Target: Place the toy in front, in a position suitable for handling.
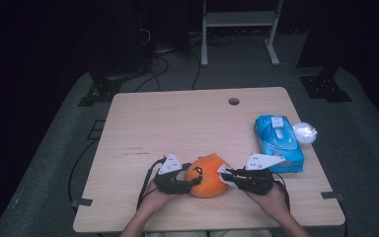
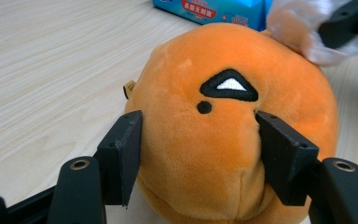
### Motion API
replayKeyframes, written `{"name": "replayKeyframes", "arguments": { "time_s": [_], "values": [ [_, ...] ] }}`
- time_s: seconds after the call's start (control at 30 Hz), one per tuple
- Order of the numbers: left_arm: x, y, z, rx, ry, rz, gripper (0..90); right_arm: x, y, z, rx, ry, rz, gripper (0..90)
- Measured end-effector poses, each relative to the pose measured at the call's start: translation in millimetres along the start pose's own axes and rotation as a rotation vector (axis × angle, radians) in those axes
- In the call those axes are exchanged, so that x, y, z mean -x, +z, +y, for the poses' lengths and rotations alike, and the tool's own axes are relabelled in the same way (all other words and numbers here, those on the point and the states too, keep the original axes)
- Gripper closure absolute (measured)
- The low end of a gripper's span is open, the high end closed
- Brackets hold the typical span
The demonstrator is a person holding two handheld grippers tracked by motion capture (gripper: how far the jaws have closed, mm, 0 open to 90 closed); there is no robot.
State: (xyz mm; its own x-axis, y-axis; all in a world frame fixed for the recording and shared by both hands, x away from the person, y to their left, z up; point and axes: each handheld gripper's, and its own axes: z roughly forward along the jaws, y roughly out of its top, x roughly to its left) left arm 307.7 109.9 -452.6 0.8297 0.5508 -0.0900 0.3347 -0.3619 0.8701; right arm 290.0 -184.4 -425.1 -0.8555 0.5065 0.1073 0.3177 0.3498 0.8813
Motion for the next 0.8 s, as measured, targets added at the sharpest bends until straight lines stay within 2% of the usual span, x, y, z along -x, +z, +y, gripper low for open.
{"name": "replayKeyframes", "arguments": {
  "time_s": [0.1,0.17,0.2,0.23,0.3,0.37,0.43,0.47,0.5,0.57,0.63,0.67,0.73,0.8],
  "values": [
    [-0.6,0.8,0.4,0.005,-0.009,-0.003,36.8,13.0,-3.9,-6.3,-0.008,0.045,-0.031,81.1],
    [-0.5,0.4,0.3,0.003,-0.012,-0.006,36.6,11.5,-4.8,-6.2,-0.004,0.048,-0.033,81.1],
    [-0.1,-0.4,0.6,-0.001,-0.007,-0.013,35.8,6.0,-3.2,-5.0,0.001,0.039,-0.025,81.0],
    [-0.1,-1.2,1.1,0.0,-0.01,-0.023,33.0,1.0,-0.2,-4.1,-0.004,0.024,-0.023,81.0],
    [-1.2,-4.4,3.3,0.007,-0.05,-0.086,21.9,-3.5,5.1,-4.0,-0.015,-0.007,-0.034,81.0],
    [1.8,-3.9,3.7,0.001,-0.045,-0.105,15.3,0.1,6.7,-5.4,-0.016,0.006,-0.034,81.0],
    [5.5,0.4,2.8,-0.004,-0.035,-0.073,14.1,6.9,6.1,-6.6,-0.006,0.033,-0.03,81.0],
    [8.6,3.0,3.0,-0.015,-0.017,-0.028,15.0,9.2,6.3,-7.0,-0.002,0.049,-0.028,81.0],
    [11.8,4.3,3.1,-0.015,0.01,0.004,20.2,9.8,6.9,-6.7,0.006,0.061,-0.028,81.0],
    [15.8,5.0,4.0,-0.015,0.06,0.06,29.4,5.5,7.8,-4.3,0.018,0.049,-0.033,81.0],
    [15.5,2.9,5.4,-0.017,0.087,0.104,36.4,0.8,8.5,-1.2,0.03,0.037,-0.025,81.0],
    [13.4,2.2,5.1,-0.012,0.077,0.111,38.3,-1.2,9.1,0.7,0.035,0.03,-0.019,81.0],
    [6.5,1.4,3.2,0.002,0.03,0.099,39.8,-2.8,9.7,4.1,0.04,0.017,-0.015,81.0],
    [2.3,0.9,2.7,0.01,-0.001,0.085,39.9,1.7,8.8,4.1,0.039,0.014,-0.03,81.0]
  ]
}}
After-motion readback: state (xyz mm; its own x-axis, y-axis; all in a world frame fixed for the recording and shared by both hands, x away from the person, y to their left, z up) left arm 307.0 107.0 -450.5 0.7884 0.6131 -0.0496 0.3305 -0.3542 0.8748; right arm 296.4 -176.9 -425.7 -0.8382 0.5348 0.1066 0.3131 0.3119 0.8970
